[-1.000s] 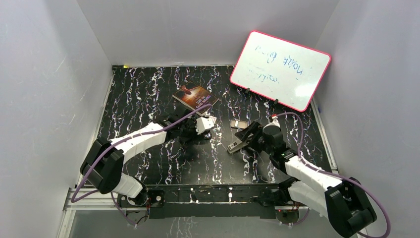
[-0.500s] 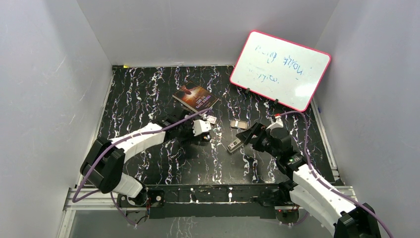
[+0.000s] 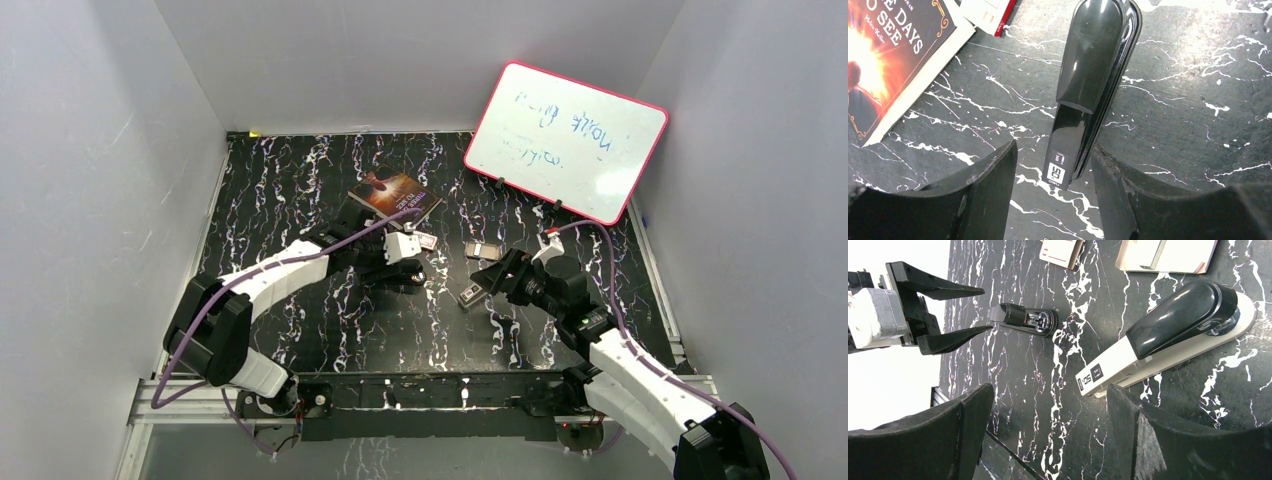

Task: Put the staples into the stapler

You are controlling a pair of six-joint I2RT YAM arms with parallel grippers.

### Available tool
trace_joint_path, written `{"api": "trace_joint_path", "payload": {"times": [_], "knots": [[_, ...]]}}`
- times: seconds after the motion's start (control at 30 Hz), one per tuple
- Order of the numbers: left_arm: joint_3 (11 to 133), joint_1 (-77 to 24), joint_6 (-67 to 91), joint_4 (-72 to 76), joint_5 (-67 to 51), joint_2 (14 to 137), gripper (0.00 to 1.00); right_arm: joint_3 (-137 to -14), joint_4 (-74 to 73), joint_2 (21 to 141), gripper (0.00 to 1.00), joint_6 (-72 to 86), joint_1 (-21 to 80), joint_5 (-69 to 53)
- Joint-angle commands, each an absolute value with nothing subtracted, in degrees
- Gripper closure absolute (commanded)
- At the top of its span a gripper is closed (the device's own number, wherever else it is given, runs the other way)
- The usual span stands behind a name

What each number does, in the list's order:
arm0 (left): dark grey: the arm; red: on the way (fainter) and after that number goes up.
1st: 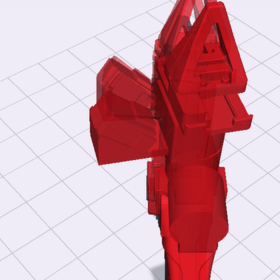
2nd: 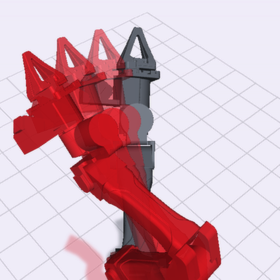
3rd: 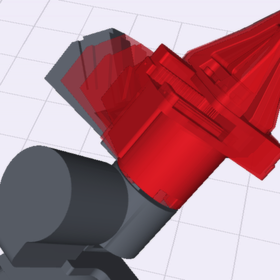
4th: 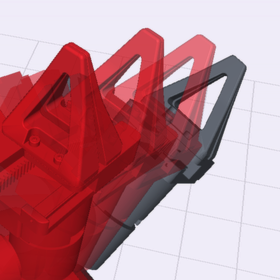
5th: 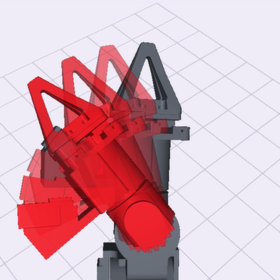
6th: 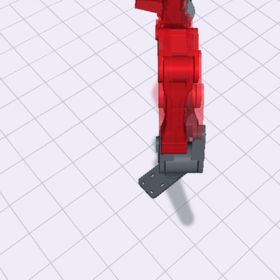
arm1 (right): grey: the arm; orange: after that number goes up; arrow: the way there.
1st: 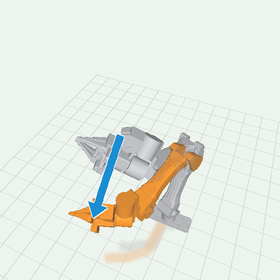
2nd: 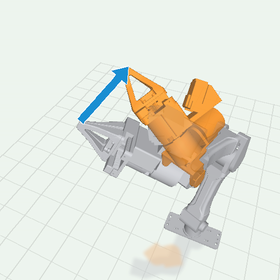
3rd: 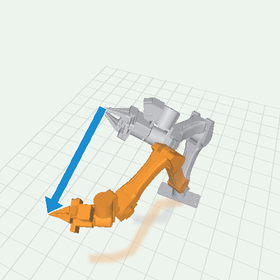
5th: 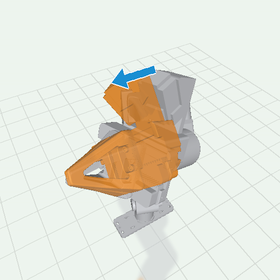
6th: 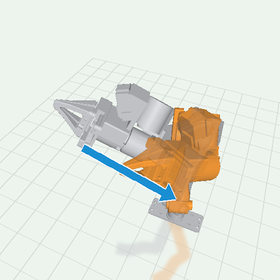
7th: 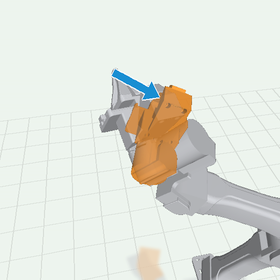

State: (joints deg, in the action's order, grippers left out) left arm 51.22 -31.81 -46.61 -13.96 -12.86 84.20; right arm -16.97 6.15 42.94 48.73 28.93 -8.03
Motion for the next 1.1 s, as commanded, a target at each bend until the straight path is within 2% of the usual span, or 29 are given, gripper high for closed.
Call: {"api": "trace_joint_path", "payload": {"times": [0.0,0.37,0.53,0.77,0.87,1.07], "knots": [[54.4,-31.2,-51.2,-18.4,-17.3,85.7,0.46,-16.4,9.8,42.1,0.1,47.3,28.7,-9.6],[56.9,-30.2,-50.8,-23.0,-17.1,93.2,0.47,-17.3,9.0,41.6,0.1,47.1,28.7,-9.9],[56.7,-30.2,-43.4,-22.0,-15.7,90.9,0.53,-17.0,10.7,41.7,0.13,50.7,28.7,-6.3],[54.3,-32.0,-32.4,-21.7,-17.2,88.9,0.78,-16.4,19.9,44.7,0.21,58.7,28.7,-2.0],[53.2,-34.0,-29.0,-21.8,-16.4,88.8,0.81,-16.3,22.5,46.8,0.25,61.1,28.7,-1.9],[50.9,-37.8,-21.1,-21.4,-14.3,87.7,0.81,-16.9,26.4,52.3,0.27,65.8,29.8,-2.2]]}}
